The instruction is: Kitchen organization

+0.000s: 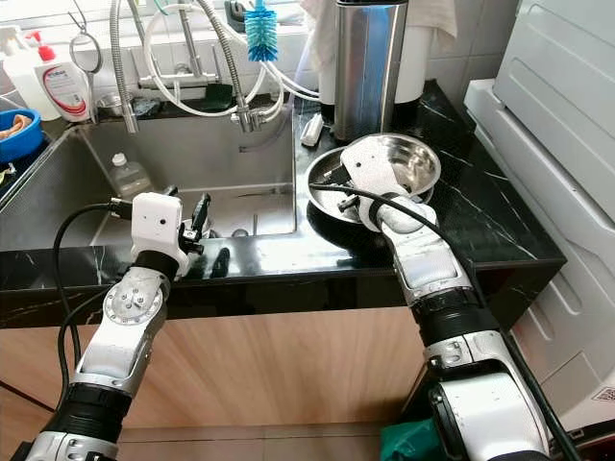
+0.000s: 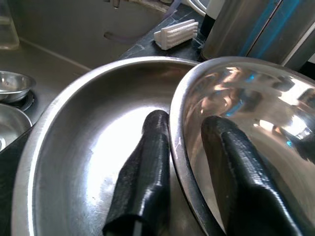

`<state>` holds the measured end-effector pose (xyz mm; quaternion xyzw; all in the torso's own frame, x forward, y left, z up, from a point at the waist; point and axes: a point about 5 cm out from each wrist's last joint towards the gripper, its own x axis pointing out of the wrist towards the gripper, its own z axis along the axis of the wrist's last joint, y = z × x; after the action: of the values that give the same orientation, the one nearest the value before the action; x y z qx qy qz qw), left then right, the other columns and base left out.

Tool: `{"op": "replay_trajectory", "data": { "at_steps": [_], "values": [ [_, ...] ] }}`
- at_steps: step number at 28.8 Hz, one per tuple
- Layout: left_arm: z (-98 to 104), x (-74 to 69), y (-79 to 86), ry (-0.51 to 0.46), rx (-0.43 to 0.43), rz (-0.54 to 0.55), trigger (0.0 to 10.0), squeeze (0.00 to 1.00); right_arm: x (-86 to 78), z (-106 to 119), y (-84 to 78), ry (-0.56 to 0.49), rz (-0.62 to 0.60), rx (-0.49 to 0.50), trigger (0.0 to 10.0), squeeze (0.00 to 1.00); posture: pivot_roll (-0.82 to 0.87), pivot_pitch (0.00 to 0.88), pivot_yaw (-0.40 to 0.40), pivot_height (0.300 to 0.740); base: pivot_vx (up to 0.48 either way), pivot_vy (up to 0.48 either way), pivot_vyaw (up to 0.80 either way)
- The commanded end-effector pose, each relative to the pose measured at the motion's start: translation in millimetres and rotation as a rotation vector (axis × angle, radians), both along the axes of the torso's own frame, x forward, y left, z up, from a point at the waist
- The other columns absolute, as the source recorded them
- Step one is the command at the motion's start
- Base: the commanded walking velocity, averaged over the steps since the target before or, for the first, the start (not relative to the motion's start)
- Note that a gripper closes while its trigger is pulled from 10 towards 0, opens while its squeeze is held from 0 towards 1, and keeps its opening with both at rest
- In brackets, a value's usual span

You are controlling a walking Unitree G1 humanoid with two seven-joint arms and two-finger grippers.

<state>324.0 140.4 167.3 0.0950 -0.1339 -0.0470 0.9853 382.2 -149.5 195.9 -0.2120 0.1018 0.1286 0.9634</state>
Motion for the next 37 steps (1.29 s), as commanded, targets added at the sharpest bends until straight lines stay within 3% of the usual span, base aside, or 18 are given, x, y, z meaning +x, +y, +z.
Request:
{"op": "replay_trajectory", "data": {
  "at_steps": [1,9,18,19,20,21,24,27,31,37],
  "values": [
    [4,1.2,4.9,-0.007,0.005,0.016,10.0,0.00,1.4,1,2.9,0.005,0.004,0.016,0.0,0.00,-0.17,0.000,0.097,0.740,0.000,0.000,0.00],
    [4,1.3,4.7,-0.006,0.007,0.016,10.0,0.00,2.2,5,4.4,-0.019,0.009,0.024,0.0,0.00,-0.17,0.000,0.097,0.740,0.000,0.000,0.00],
    [4,1.0,3.7,-0.003,0.002,0.014,10.0,0.00,4.3,24,4.1,-0.104,0.001,0.089,0.0,0.00,-0.17,0.000,0.095,0.740,0.000,0.000,0.00],
    [4,1.0,3.6,-0.003,0.001,0.014,10.0,0.00,4.3,25,3.7,-0.101,-0.003,0.088,4.6,0.00,-0.17,0.000,0.095,0.740,0.000,0.000,0.00],
    [4,1.0,3.6,-0.003,0.000,0.014,10.0,0.00,4.4,25,2.5,-0.100,-0.011,0.070,4.6,0.00,-0.17,0.000,0.095,0.740,0.000,0.000,0.00],
    [3,1.0,3.3,-0.002,-0.001,0.015,10.0,0.00,4.7,27,-0.2,-0.103,-0.025,0.030,10.0,0.00,-0.17,0.000,0.093,0.740,0.000,0.000,0.00],
    [4,1.0,3.0,-0.003,-0.003,0.015,10.0,0.00,4.8,29,-2.7,-0.108,-0.039,0.011,10.0,0.00,-0.17,0.000,0.091,0.740,0.000,0.000,0.00],
    [3,0.9,2.7,0.000,-0.011,0.016,10.0,0.00,5.0,40,-11.5,-0.168,-0.076,-0.190,10.0,0.00,-0.17,0.000,0.090,0.740,0.000,0.000,0.00],
    [3,1.0,2.1,0.000,-0.016,0.016,10.0,0.00,5.5,48,-13.8,-0.213,-0.084,-0.270,10.0,0.00,-0.17,0.000,0.089,0.740,0.000,0.000,0.00],
    [3,1.1,2.2,-0.001,-0.017,0.019,10.0,0.00,4.4,57,-2.6,-0.279,-0.035,-0.247,10.0,0.00,-0.17,0.000,0.085,0.740,0.000,0.000,0.00]
  ]
}}
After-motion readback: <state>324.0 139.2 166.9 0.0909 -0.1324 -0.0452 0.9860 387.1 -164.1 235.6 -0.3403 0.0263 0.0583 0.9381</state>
